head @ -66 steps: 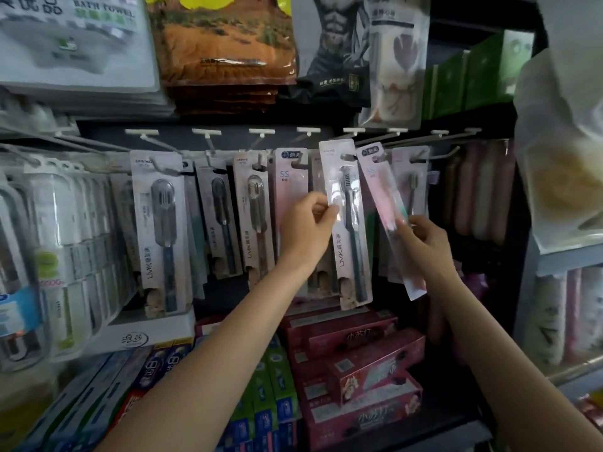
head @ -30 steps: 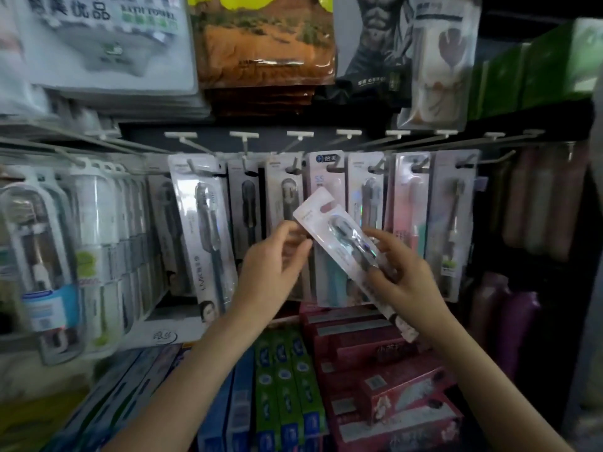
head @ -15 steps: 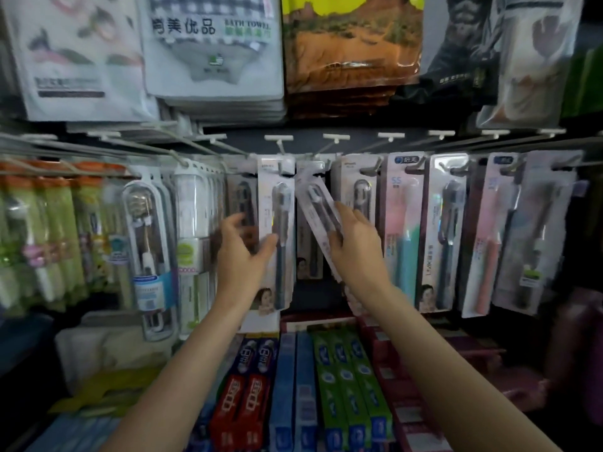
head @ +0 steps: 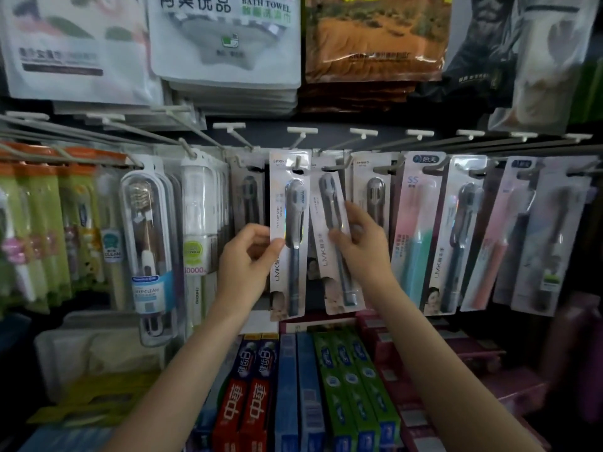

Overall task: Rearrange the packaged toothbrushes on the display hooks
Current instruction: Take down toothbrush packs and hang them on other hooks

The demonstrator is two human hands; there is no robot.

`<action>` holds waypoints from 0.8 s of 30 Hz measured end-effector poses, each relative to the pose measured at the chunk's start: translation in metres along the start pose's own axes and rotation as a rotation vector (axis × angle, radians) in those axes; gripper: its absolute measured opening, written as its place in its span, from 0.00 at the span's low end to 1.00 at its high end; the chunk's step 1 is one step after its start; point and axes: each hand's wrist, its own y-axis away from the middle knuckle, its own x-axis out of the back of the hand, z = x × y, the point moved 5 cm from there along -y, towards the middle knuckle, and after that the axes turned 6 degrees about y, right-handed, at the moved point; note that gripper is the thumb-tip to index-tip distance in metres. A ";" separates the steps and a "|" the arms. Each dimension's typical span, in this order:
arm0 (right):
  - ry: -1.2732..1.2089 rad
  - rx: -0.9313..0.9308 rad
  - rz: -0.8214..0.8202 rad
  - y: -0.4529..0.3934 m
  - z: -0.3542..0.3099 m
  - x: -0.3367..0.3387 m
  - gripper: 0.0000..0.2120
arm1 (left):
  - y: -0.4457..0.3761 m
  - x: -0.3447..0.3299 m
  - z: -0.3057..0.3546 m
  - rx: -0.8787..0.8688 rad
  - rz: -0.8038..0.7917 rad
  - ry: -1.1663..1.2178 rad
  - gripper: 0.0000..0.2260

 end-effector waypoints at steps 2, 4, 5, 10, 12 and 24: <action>0.087 0.021 -0.105 0.005 0.007 -0.005 0.35 | 0.000 -0.002 -0.003 -0.003 0.005 -0.001 0.02; 0.093 0.009 -0.189 0.015 0.021 -0.009 0.38 | 0.000 -0.002 -0.007 -0.010 0.020 0.003 0.03; 0.069 -0.012 -0.212 0.023 0.029 -0.010 0.37 | 0.000 -0.001 -0.008 -0.015 0.024 0.010 0.03; 0.006 -0.054 -0.006 0.058 0.057 -0.004 0.26 | -0.001 0.000 -0.011 -0.022 0.022 0.021 0.03; 0.112 -0.038 0.061 0.060 0.051 -0.005 0.23 | -0.002 -0.001 -0.011 -0.019 0.014 0.027 0.03; 0.216 0.133 0.106 0.082 -0.004 -0.013 0.26 | 0.013 -0.008 0.005 0.127 -0.007 0.162 0.02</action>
